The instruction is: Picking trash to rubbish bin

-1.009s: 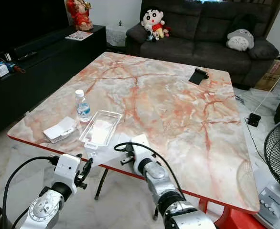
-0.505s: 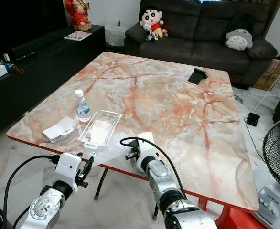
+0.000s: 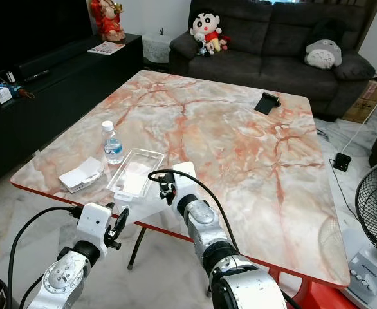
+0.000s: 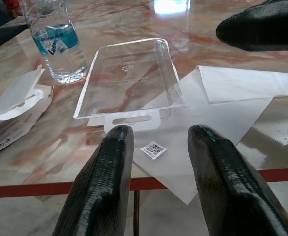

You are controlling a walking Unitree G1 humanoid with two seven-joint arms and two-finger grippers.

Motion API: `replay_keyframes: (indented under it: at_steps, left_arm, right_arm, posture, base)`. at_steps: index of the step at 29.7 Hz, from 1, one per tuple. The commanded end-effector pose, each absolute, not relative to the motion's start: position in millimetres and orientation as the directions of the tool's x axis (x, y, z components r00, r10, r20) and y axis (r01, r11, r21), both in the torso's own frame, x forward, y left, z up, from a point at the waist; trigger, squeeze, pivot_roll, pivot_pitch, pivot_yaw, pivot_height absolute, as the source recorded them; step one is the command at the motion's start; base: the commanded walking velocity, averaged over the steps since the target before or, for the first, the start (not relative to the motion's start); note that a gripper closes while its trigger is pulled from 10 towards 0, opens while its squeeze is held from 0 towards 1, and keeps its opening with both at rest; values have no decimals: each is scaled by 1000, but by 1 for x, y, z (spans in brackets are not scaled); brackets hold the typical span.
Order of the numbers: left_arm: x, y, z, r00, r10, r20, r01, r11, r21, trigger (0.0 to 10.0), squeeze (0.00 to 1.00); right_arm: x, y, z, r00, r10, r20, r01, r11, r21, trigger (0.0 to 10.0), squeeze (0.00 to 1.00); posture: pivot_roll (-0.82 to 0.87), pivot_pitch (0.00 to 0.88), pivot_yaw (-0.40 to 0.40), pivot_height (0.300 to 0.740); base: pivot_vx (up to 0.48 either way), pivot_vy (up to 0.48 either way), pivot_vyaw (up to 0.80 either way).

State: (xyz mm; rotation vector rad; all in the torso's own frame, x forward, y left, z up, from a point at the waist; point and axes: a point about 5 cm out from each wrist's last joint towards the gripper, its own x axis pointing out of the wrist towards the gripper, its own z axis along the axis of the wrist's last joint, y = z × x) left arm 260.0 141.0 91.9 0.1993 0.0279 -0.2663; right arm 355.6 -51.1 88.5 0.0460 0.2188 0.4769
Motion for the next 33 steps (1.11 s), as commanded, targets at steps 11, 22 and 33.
replay_keyframes:
  at_steps: [11,22,33]
  left_arm:
    - [257,122,96,956,-292,-43,294,940,173,10000,0]
    - [253,114,110,964,-265,19,260,955,142,10000,0]
    - [230,134,122,983,-183,30,176,971,164,10000,0]
  right_arm:
    - [359,-51,93,866,455,-206,-451,890,71,10000,1000]
    - [360,-41,99,855,478,-204,-477,877,58,10000,0]
    - [361,-37,102,844,503,-188,-499,864,70,10000,0]
  posture:
    - [113,67,-88,740]
    - [100,124,-110,740]
    - [130,139,-131,740]
  base:
    - [0,0,0]
    - [0,0,0]
    - [0,0,0]
